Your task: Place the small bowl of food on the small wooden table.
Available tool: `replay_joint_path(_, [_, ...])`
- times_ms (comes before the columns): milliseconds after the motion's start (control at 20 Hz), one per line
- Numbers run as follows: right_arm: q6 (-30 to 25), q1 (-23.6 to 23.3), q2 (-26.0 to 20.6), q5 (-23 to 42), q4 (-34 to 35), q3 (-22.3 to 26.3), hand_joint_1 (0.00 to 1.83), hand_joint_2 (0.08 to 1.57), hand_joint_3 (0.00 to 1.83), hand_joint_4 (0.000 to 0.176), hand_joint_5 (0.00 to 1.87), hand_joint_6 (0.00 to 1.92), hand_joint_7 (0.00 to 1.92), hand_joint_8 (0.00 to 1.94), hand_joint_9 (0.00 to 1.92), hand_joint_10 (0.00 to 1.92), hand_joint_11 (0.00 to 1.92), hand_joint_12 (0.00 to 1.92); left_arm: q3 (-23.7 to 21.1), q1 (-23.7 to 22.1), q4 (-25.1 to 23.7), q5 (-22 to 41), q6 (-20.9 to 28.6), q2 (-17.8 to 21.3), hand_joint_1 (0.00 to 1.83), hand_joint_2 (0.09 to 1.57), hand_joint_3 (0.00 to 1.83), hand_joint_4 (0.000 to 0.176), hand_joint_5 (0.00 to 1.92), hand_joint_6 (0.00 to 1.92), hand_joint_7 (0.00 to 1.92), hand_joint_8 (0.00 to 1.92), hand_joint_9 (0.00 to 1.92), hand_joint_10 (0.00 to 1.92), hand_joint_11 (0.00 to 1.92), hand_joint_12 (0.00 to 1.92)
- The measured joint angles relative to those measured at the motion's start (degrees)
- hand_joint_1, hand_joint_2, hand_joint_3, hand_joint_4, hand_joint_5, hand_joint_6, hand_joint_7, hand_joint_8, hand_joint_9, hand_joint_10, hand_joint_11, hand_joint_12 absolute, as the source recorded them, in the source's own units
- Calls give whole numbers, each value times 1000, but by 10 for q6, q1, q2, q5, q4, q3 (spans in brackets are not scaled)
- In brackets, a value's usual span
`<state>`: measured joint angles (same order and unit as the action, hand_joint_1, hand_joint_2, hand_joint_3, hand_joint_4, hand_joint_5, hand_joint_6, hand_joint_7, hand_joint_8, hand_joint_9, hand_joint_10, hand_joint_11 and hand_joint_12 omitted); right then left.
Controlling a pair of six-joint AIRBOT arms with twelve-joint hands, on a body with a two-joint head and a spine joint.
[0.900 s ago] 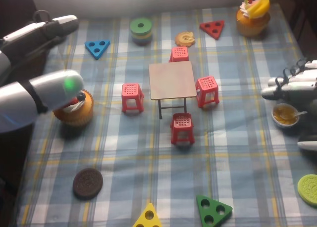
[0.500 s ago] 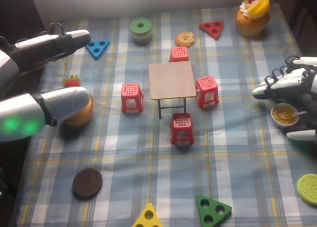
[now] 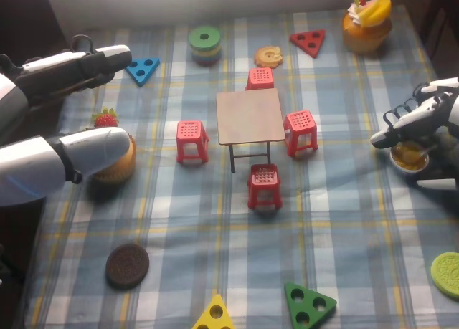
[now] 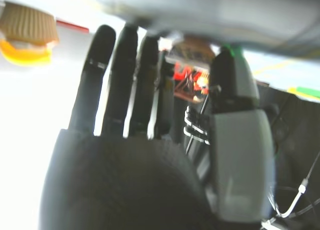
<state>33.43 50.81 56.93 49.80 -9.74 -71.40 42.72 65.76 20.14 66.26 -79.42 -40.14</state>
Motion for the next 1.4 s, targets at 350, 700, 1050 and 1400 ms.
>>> replay_joint_path(350, [5, -23, -11, 2, -10, 9, 1375, 1101, 2, 0, 1035, 791, 990, 1023, 875, 1247, 577, 1476, 0, 0, 2, -3, 0, 0, 563, 1104, 2, 172, 404, 2, 402, 7, 310, 7, 0, 534])
replay_joint_path(700, [5, -56, -8, 36, -26, 13, 1249, 1119, 0, 0, 1009, 957, 956, 1012, 764, 653, 452, 1126, 0, 0, 4, -3, 0, -1, 601, 1080, 0, 176, 404, 0, 397, 0, 319, 1, 0, 560])
replay_joint_path(1050, [5, -149, 38, 39, -78, -5, 1339, 1148, 0, 0, 941, 1049, 903, 1068, 824, 1257, 713, 1332, 0, 0, 3, -5, 0, -1, 644, 1069, 0, 155, 411, 5, 389, 2, 296, 2, 0, 512])
replay_joint_path(1400, [-18, -218, 93, 17, -137, -37, 1382, 1075, 1, 0, 1040, 921, 1134, 631, 917, 1164, 535, 1398, 2, 0, 1, -9, 0, -1, 603, 1081, 0, 158, 398, 2, 400, 4, 300, 4, 0, 484])
